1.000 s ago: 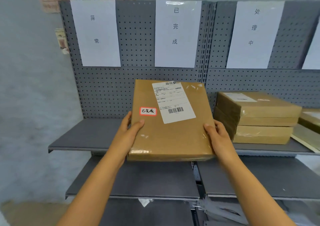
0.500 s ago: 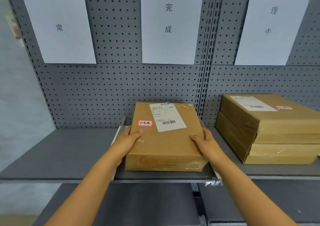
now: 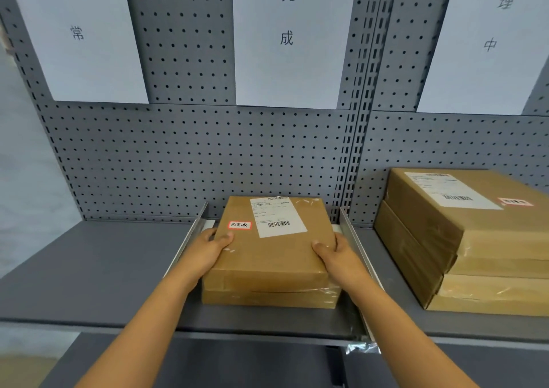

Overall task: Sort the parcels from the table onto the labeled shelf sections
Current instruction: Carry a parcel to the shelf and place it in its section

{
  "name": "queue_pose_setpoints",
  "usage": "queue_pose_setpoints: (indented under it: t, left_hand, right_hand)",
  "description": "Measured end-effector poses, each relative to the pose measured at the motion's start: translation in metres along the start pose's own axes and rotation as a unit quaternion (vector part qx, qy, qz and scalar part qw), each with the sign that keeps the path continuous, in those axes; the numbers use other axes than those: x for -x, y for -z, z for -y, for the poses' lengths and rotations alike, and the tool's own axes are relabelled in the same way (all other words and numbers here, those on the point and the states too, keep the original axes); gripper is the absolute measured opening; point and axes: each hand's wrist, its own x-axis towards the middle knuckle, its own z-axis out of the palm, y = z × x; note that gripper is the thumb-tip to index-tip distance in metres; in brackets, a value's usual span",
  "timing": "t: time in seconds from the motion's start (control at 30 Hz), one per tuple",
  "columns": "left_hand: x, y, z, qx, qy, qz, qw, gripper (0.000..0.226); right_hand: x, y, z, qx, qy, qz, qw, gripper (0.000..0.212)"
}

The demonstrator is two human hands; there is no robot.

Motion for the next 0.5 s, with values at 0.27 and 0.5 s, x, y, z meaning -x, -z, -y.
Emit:
queue_pose_setpoints:
  t: [0.27,0.5]
  left_hand:
    - [0.019,-0.005,-0.006,-0.241,-0.143,-0.167,0.945,0.04]
    - [0.085,0.035,-0.026,-0.374,-0.235,-0.209,0.872,0.037]
  right_hand:
    - [0.017,0.001,0.018,0.271,0.11,-0.086,0.952,0.058]
    - [0.043,-0.029,0.073,0.304,0.338,0.02,0.891,0.047]
